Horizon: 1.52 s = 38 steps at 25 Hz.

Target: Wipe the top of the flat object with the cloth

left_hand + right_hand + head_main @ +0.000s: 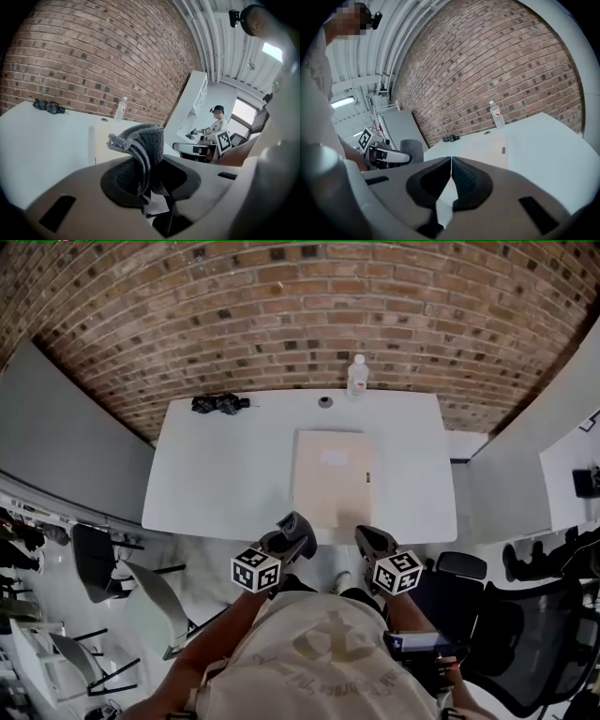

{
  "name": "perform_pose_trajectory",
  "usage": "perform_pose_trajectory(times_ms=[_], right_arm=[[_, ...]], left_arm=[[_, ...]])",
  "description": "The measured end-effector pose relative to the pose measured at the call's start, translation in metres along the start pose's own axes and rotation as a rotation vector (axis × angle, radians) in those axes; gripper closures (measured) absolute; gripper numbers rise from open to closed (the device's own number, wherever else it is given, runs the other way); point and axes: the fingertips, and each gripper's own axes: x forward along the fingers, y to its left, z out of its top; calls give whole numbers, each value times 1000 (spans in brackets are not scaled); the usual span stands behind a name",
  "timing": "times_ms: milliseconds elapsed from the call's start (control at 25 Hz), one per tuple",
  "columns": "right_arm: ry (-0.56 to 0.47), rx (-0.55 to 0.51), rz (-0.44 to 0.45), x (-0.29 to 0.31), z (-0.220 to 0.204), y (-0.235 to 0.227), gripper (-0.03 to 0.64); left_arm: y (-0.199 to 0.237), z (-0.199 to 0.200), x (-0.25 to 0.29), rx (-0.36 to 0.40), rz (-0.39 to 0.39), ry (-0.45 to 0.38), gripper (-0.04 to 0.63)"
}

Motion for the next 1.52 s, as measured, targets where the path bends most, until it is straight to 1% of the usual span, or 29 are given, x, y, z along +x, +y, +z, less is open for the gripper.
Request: perform_pose_trajectory(times_ms=[200, 400, 480, 600, 840, 1000, 1160, 1320, 1520], right_arm=[[-5, 28, 1, 6, 7, -19, 594], [-7, 55, -36, 20, 11, -36, 594], [-9, 62, -59, 27, 13, -43, 595], [-15, 64, -96, 38, 20, -52, 594], [-27, 64, -198, 53, 46, -70, 594], [-5, 63, -241, 64, 50, -79, 594], [30, 64, -274, 70, 49, -93, 594], [45, 61, -275, 80, 55, -106, 594], [75, 59, -250, 96, 60, -128, 594]], left_arm=[[8, 14, 9, -3, 27, 5, 494], [35, 21, 18, -16, 36, 18, 494], [46, 27, 27, -14, 23, 16, 494], [60, 44, 42, 1, -20, 8, 494], [88, 79, 63, 18, -99, -3, 494], [107, 90, 78, 13, -114, 15, 494], [111, 98, 86, 11, -127, 19, 494], [117, 109, 96, 10, -122, 15, 494], [124, 119, 114, -3, -76, 19, 494]])
